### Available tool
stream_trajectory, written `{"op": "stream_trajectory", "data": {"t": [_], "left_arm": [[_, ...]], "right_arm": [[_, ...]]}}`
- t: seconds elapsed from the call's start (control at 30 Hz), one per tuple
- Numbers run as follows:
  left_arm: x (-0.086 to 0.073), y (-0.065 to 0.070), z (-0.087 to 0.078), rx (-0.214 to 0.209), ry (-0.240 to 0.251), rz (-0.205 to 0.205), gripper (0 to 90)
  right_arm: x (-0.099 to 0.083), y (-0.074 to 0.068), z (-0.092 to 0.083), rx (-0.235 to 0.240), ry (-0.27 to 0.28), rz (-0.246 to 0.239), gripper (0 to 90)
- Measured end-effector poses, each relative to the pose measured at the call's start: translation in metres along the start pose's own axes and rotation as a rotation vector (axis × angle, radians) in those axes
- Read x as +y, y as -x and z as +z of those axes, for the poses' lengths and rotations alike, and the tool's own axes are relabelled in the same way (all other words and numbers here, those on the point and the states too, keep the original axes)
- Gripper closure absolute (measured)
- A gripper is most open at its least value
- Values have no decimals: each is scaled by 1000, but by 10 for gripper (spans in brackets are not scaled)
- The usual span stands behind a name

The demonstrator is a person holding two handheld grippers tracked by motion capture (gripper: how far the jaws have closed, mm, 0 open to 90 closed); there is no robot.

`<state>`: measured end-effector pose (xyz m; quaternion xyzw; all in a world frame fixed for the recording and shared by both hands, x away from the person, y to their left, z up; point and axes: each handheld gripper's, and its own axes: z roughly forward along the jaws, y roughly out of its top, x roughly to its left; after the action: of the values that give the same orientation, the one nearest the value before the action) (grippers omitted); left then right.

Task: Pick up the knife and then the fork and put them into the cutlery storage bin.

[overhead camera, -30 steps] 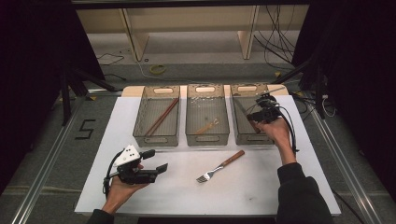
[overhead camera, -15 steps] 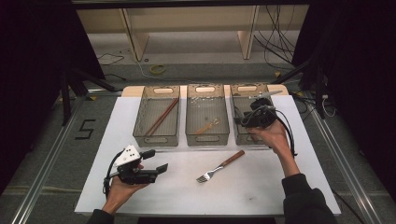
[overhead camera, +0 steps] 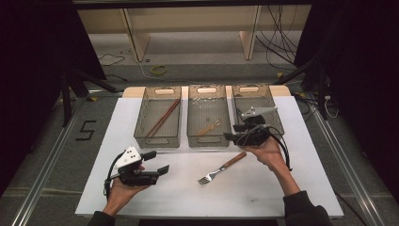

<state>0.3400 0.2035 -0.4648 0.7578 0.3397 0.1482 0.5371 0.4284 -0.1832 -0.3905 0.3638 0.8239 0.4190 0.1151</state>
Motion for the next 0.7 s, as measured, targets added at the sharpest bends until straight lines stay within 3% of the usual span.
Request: {"op": "stream_trajectory", "data": {"t": [0.17, 0.37, 0.57, 0.7], "left_arm": [[0, 0, 0, -1, -1, 1, 220], [0, 0, -1, -1, 0, 2, 220], [0, 0, -1, -1, 1, 3, 220], [0, 0, -1, -1, 1, 2, 220]], "right_arm": [[-8, -7, 8, 8, -28, -17, 561], [-18, -7, 19, -18, -75, -41, 696], [-30, -7, 30, -90, -131, -92, 833], [-36, -5, 34, -97, -160, -100, 894]]}}
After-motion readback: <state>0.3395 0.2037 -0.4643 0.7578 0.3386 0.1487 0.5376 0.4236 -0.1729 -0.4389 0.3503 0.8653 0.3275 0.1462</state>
